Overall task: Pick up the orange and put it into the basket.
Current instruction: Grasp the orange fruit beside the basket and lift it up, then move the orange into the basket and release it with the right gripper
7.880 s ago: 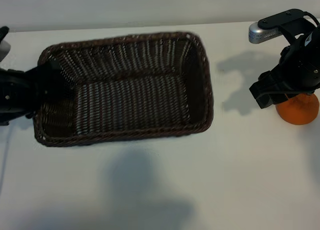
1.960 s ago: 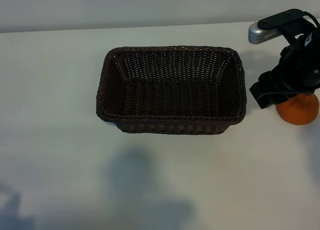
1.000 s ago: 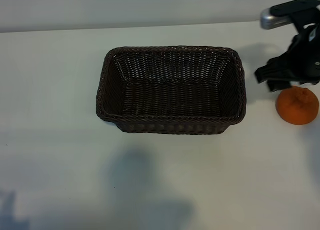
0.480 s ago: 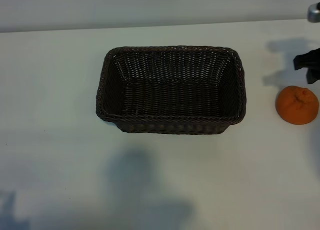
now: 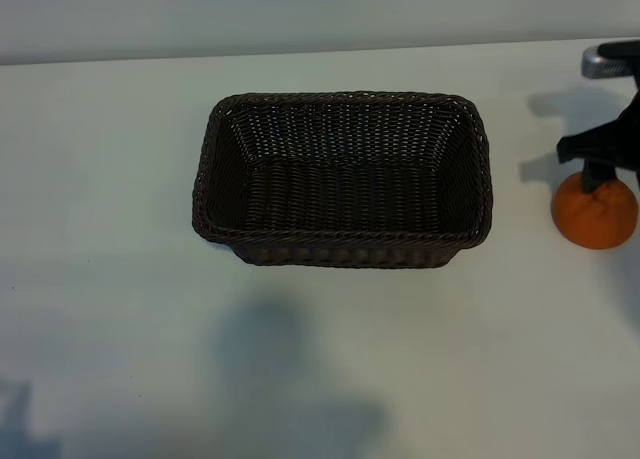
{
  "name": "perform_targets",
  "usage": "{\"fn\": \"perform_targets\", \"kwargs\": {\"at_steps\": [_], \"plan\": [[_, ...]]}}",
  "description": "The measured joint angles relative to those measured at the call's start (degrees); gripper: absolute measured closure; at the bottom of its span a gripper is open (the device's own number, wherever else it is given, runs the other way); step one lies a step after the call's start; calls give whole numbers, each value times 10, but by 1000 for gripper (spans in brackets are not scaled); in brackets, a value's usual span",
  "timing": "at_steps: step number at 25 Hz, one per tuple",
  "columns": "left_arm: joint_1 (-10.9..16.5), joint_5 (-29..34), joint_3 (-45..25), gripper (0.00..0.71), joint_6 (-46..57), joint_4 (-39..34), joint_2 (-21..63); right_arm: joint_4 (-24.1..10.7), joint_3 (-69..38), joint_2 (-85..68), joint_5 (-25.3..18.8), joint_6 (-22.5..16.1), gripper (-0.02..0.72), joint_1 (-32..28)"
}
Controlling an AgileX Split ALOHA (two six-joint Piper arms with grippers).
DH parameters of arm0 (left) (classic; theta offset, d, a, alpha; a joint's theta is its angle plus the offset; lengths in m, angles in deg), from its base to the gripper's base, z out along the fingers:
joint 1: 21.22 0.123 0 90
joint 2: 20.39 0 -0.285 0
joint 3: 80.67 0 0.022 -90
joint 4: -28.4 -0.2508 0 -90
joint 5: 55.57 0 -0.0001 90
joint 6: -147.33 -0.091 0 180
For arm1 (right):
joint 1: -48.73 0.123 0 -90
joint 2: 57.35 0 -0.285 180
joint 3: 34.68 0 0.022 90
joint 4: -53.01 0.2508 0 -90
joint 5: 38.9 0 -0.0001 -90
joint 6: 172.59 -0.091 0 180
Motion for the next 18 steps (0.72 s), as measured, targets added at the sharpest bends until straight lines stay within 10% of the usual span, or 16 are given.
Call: {"fn": "perform_targets", "kwargs": {"at_steps": [5,11,18], "plan": [[0,0,0,115,0,0,0,3,1,32,3,3,204,0],[0,0,0,116,0,0,0,4,6,33,-4,3,606,0],[0,0,0,116,0,0,0,6,25,16,-52,4,610,0]]}}
